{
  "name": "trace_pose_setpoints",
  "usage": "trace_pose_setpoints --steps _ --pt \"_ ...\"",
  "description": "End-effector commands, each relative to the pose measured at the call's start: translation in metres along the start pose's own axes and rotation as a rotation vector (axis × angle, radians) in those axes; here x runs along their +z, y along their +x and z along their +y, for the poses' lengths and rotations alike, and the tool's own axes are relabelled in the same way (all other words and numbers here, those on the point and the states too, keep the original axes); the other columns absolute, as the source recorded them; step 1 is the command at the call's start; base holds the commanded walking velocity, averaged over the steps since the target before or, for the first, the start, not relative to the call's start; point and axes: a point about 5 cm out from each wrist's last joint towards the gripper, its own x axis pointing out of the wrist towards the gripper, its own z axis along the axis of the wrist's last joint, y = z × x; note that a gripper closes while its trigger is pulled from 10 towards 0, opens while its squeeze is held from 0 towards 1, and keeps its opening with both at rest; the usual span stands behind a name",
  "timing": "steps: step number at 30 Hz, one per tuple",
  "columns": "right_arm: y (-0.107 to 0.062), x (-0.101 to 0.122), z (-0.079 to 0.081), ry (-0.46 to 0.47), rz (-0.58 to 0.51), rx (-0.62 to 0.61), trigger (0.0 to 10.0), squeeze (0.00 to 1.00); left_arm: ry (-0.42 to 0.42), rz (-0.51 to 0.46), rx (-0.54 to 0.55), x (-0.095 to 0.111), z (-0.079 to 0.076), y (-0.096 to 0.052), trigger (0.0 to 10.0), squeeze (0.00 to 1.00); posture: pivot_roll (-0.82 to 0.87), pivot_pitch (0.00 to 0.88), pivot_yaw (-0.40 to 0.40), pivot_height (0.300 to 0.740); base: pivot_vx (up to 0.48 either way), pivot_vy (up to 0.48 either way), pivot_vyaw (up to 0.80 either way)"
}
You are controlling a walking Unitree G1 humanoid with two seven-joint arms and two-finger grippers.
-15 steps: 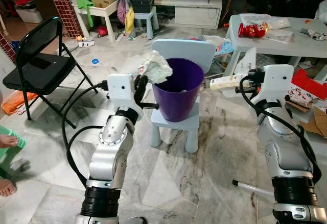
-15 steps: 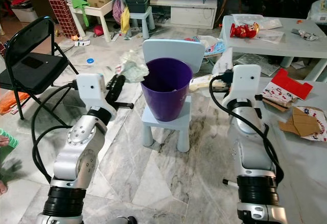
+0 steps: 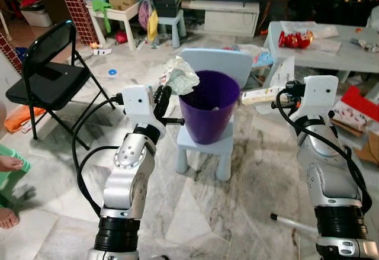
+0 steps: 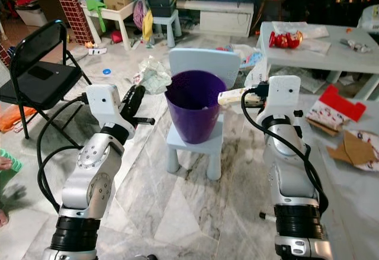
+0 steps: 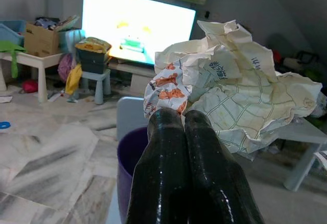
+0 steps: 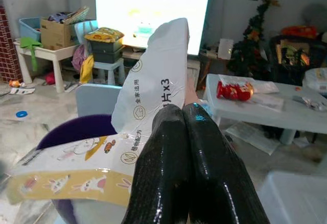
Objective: Picking trash to rubbish bin
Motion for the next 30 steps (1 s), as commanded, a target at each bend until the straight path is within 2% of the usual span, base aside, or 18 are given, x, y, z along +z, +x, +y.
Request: trace_pose_setpoints --steps 1,21,30 --pt "0.0001 0.006 -0.0024 -0.002 -0.019 0.002 10.0 0.0 0.005 -0.014 -0.006 0.0044 -0.0008 0.002 0.0 0.0 0.0 0.077 -0.027 0.74 0.424 0.0 0.0" --pt "-0.0009 0.0065 0.0005 -0.011 -0.022 0.027 10.0 0.0 0.001 -0.007 -0.014 0.002 -0.0034 0.0023 0.0 0.0 -0.01 0.079 -0.029 0.74 0.422 0.0 0.0" --pt "0.0006 0.0073 0.001 -0.007 -0.026 0.031 10.0 0.0 0.004 -0.006 -0.012 0.0014 -0.003 0.0032 0.0 0.0 0.0 0.071 -0.034 0.74 0.4 0.0 0.38"
